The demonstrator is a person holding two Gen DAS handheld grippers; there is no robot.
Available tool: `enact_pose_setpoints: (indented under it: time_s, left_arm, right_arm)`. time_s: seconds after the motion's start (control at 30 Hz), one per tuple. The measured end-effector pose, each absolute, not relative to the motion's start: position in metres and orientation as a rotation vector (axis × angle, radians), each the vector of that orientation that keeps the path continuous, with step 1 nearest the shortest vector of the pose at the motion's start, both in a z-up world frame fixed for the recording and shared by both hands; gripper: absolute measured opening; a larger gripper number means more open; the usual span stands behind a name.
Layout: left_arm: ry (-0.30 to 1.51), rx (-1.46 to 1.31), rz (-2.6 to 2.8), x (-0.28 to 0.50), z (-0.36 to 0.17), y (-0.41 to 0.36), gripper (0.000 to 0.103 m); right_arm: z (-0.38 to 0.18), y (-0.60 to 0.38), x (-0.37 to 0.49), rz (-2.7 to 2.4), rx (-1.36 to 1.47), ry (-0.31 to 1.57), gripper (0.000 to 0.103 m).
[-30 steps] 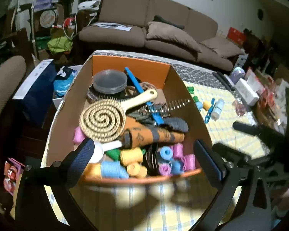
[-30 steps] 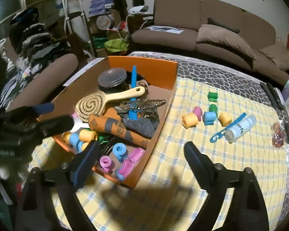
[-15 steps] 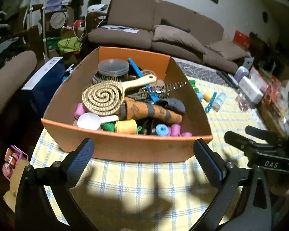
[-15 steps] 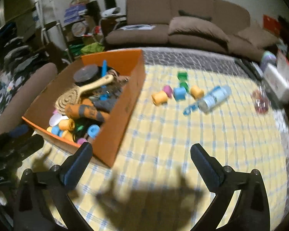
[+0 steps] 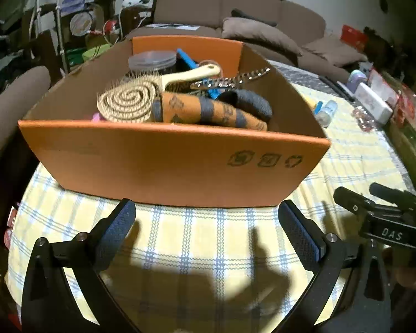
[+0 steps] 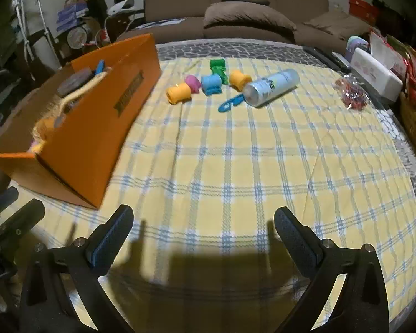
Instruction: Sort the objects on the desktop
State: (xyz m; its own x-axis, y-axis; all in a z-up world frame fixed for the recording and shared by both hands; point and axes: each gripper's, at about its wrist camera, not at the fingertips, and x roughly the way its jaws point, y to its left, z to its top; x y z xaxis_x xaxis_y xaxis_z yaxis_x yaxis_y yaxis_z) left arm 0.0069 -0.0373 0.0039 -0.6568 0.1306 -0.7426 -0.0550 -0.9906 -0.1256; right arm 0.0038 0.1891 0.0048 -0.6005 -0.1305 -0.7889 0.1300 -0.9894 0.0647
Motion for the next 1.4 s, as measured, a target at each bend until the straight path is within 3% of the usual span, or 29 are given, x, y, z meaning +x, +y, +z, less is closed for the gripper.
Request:
enact_pose_setpoints:
  time_s: [0.2, 0.6, 1.4]
  left_arm:
    - [-0.137, -1.298, 2.78, 0.002, -0.013, -0.035, 0.103]
    - [-0.078, -1.414, 2.772, -0.007, -0.034, -0.029, 0.103]
    - [-0.026, -1.446, 2.78, -0.009, -0.035, -0.022, 0.103]
  right_arm:
    - [-0.018, 0.195, 0.004, -2.683, 1.398, -0.043, 0.103]
    - [-0.023, 0.188, 0.007, -2.726, 1.364, 0.051, 0.103]
    - [-0.024, 0.186, 0.006, -2.729, 1.374, 0.075, 0.103]
